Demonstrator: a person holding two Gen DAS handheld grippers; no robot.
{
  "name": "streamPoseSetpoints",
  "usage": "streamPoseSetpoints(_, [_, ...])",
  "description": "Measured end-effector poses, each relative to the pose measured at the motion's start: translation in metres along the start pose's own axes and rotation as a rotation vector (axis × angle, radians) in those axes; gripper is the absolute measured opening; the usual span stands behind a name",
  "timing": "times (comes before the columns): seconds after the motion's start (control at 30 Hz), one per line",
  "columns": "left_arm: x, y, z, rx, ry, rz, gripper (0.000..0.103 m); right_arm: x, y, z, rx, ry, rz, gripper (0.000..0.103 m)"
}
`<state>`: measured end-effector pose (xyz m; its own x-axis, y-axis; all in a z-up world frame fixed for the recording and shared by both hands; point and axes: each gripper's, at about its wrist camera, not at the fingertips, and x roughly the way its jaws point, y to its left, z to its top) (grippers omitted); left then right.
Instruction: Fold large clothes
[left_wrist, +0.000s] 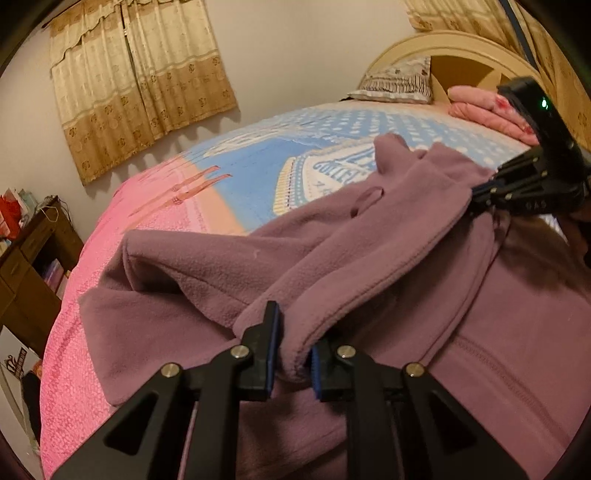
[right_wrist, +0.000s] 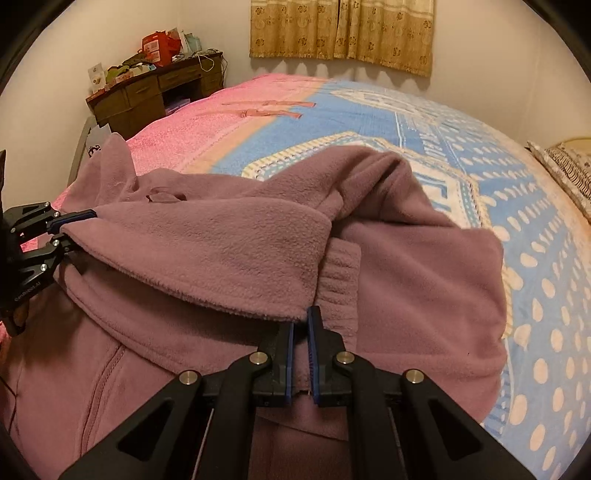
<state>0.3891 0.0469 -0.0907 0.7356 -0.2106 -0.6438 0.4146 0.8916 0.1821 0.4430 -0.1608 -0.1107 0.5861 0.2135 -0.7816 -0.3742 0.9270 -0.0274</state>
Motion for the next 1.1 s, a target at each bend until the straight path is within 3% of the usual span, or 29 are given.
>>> streamPoseSetpoints(0.1, [-0.017,0.001,0.002,-0.018,-0.015,-0.023,0.024,0.001,-0.006,0.001,0.007,0.039,0.049,0.007])
streamPoseSetpoints(0.17, [-0.039,0.008,0.003,-0.051,-0.068,-0.07,0.054,-0.001,-0.006,0.0,-0.015,0.074,0.076,0.008])
streamPoseSetpoints(0.2, [-0.053,0.016,0.002,-0.087,-0.105,-0.081,0.077,-0.006,-0.006,-0.001,-0.047,0.083,0.085,0.008])
streamPoseSetpoints(0.23, [-0.065,0.024,0.002,-0.128,-0.147,-0.086,0.089,-0.009,-0.006,-0.002,-0.055,0.092,0.106,0.009])
streamPoseSetpoints(0.3, [-0.078,0.041,0.002,-0.199,-0.182,-0.131,0.089,-0.022,-0.017,-0.001,-0.017,0.114,0.194,0.029])
streamPoseSetpoints(0.33, [-0.082,0.055,0.004,-0.255,-0.185,-0.154,0.089,-0.029,-0.021,-0.001,0.004,0.111,0.222,0.053])
streamPoseSetpoints(0.37, [-0.082,0.067,0.005,-0.305,-0.195,-0.154,0.091,-0.037,-0.027,0.0,0.029,0.094,0.242,0.067])
streamPoseSetpoints(0.4, [-0.078,0.075,0.006,-0.337,-0.192,-0.139,0.097,-0.046,-0.036,0.005,0.065,0.063,0.26,0.069])
streamPoseSetpoints(0.47, [-0.056,0.094,0.012,-0.427,-0.134,-0.111,0.099,-0.052,-0.052,0.02,0.156,0.033,0.298,0.069])
streamPoseSetpoints(0.57, [-0.018,0.11,0.015,-0.541,-0.07,-0.154,0.093,-0.036,-0.073,0.047,0.355,0.017,0.393,0.069])
streamPoseSetpoints(0.67, [0.022,0.106,0.017,-0.62,0.031,-0.206,0.088,0.003,-0.071,0.064,0.443,0.077,0.429,0.069])
streamPoseSetpoints(0.7, [0.032,0.105,0.015,-0.644,0.058,-0.215,0.076,0.021,-0.066,0.066,0.454,0.121,0.433,0.069])
streamPoseSetpoints(0.73, [0.039,0.104,0.013,-0.662,0.061,-0.249,0.051,0.033,-0.063,0.067,0.457,0.149,0.419,0.06])
streamPoseSetpoints(0.77, [0.049,0.102,0.014,-0.673,0.062,-0.315,0.034,0.045,-0.06,0.066,0.461,0.161,0.396,0.033])
streamPoseSetpoints(0.8, [0.052,0.101,0.015,-0.667,0.068,-0.317,0.009,0.049,-0.058,0.066,0.456,0.155,0.398,0.029])
streamPoseSetpoints(0.87, [0.049,0.105,0.021,-0.669,-0.022,-0.302,0.009,0.037,-0.062,0.071,0.466,0.028,0.422,0.02])
streamPoseSetpoints(0.97, [0.038,0.121,0.027,-0.729,-0.145,-0.296,0.009,0.007,-0.07,0.084,0.453,-0.177,0.429,0.018])
streamPoseSetpoints(1.03, [0.046,0.122,0.032,-0.704,-0.148,-0.254,0.009,0.008,-0.069,0.091,0.446,-0.192,0.4,0.017])
streamPoseSetpoints(1.1, [0.066,0.117,0.031,-0.659,-0.098,-0.193,0.009,0.027,-0.066,0.092,0.43,-0.161,0.323,0.017])
